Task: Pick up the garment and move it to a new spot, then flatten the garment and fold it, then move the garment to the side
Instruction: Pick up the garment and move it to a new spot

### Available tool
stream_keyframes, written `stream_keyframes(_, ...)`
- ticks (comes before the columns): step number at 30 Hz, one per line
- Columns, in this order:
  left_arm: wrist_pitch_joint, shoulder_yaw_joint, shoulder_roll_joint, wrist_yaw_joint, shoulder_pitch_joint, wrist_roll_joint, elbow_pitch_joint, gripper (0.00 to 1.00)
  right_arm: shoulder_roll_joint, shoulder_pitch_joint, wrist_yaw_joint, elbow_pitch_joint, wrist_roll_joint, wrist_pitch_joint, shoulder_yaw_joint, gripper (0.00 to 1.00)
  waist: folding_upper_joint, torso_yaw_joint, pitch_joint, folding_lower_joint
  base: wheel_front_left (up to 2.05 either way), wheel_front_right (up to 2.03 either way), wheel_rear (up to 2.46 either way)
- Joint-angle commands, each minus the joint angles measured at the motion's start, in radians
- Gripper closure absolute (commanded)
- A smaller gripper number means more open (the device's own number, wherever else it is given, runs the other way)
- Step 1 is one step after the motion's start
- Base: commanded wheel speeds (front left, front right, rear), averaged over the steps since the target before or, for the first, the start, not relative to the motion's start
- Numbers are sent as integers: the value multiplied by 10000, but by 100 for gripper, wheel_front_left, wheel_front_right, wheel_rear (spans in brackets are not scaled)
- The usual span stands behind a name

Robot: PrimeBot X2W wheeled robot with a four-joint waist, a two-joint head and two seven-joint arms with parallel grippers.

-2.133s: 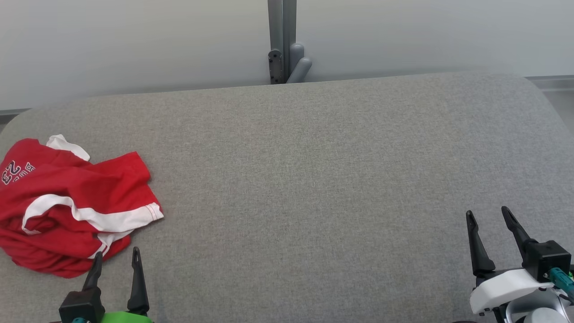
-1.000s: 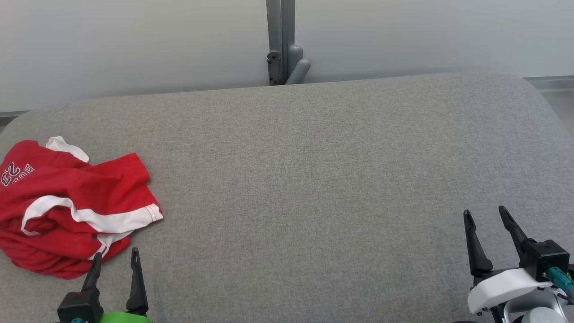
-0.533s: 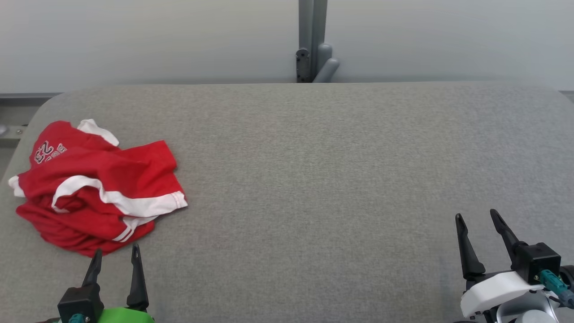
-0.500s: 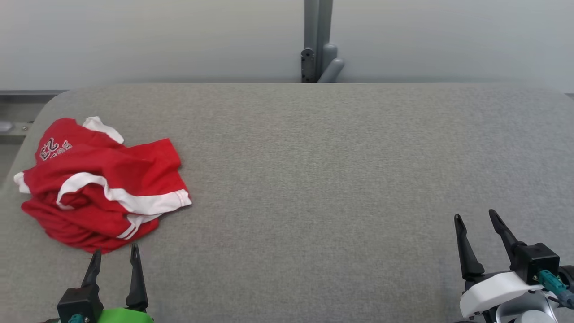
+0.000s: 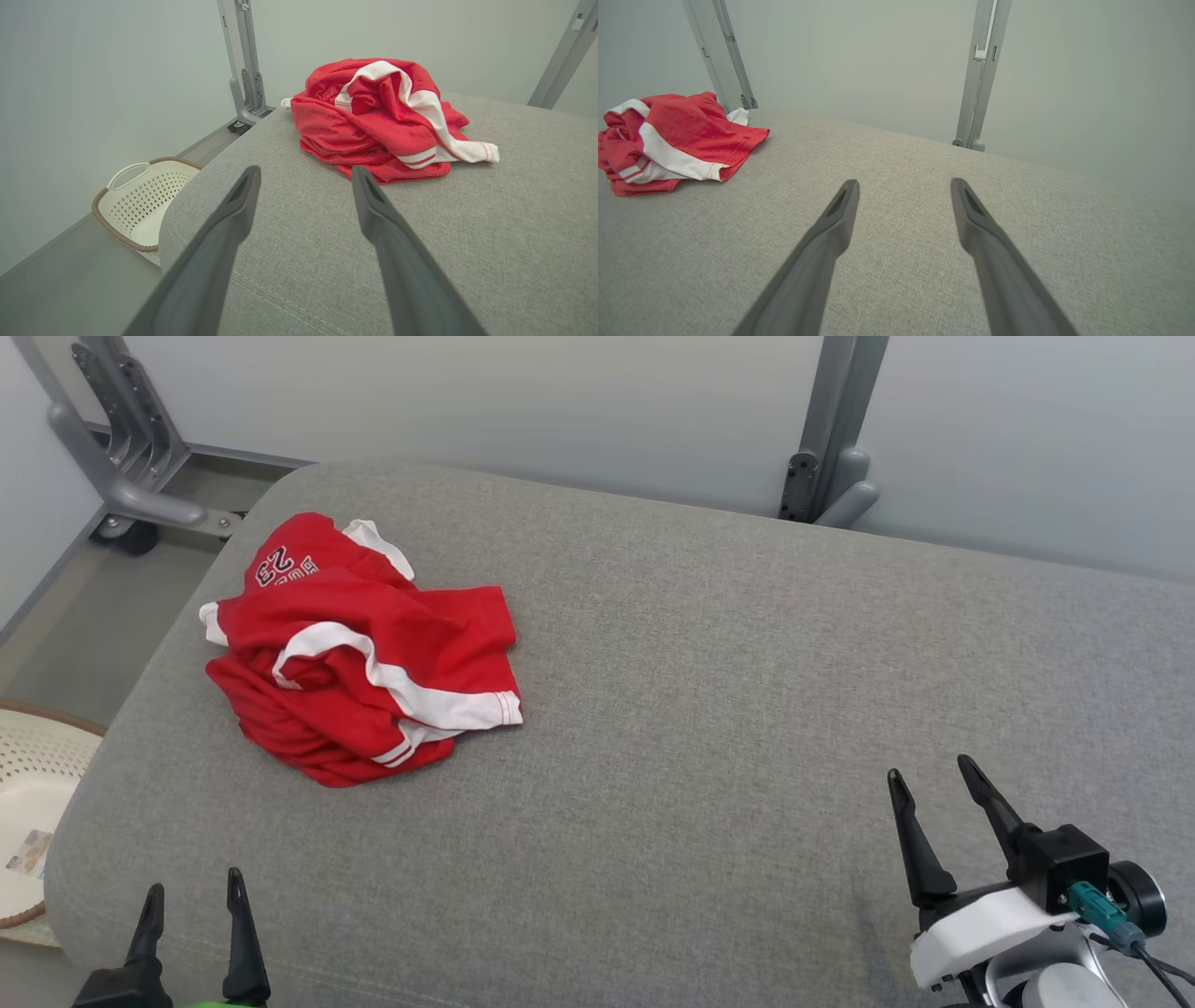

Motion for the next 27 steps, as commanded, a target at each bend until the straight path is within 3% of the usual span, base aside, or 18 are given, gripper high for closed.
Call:
stream_keyframes(1,-4,14,26,14,-141,-153,-107,0,-77,8,-3,-53,14,-62,53,0,0,195,178,0,0,0,0)
stream_keyframes(8,77,-542,9,-178,-1775,-650,406,0,-517,-431,-3,-281,28,-62,92,0,0,-38,1464,0,0,0,0)
stream_keyframes(9,449,-799,17,-212,-2868,-813,718,0,-692,-640,-3,-401,10,-62,96,0,0,-126,2062,0,0,0,0)
stream_keyframes(11,714,-923,20,-243,-3423,-844,898,0,-771,-751,-3,-448,7,-62,82,0,0,-157,2327,0,0,0,0)
stream_keyframes(17,2852,-1437,11,-263,-6594,-1488,2056,0,-1138,-1288,-3,-627,56,-62,231,0,0,-345,3742,0,0,0,0)
stream_keyframes(18,3113,-1428,3,-167,-7035,-1815,2296,0,-1161,-1332,-3,-634,74,-62,247,0,0,-375,3883,0,0,0,0)
stream_keyframes(27,4850,-1930,636,527,-9090,-1093,4484,0,-994,-1526,-3,-613,123,-62,194,0,0,-769,4241,0,0,0,0)
